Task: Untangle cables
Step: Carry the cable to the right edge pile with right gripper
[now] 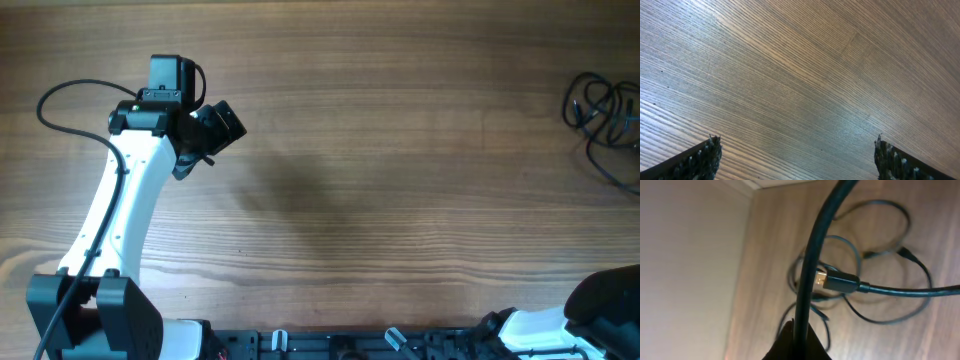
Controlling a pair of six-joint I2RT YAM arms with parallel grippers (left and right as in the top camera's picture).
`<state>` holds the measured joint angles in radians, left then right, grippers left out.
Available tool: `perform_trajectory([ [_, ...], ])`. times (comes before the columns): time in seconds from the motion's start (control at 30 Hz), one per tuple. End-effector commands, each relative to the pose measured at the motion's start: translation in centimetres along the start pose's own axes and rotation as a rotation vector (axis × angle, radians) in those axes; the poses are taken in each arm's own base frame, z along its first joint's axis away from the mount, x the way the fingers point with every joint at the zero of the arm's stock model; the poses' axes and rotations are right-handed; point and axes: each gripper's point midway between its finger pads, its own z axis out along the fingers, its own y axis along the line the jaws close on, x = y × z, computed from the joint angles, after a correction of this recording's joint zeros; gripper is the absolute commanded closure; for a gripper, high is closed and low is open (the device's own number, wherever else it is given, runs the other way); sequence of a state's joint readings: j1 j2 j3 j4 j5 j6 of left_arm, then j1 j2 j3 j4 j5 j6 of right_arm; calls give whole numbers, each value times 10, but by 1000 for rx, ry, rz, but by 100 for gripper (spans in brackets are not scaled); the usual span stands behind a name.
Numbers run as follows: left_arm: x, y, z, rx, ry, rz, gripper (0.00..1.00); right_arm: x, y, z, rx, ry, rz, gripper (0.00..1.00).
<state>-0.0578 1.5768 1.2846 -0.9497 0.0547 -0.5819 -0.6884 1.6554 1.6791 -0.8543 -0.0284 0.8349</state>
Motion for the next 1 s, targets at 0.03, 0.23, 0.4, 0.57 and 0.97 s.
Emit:
perform_trajectory([
  [0.03, 0, -4, -2, 22, 4, -12, 0, 16, -50, 26, 182, 7, 70, 96],
  [0.23, 0, -4, -2, 24, 6, -12, 0, 38, -96, 64, 302, 55, 79, 47],
  [0.4, 0, -4, -2, 24, 5, -12, 0, 51, -86, 74, 233, 140, 9, 0],
  [0.57, 0, -4, -2, 24, 5, -12, 0, 58, -46, 54, 54, 232, -36, 0],
  [0.97, 0, -4, -2, 24, 5, -12, 0, 135, 87, -94, -546, 281, -536, 0],
])
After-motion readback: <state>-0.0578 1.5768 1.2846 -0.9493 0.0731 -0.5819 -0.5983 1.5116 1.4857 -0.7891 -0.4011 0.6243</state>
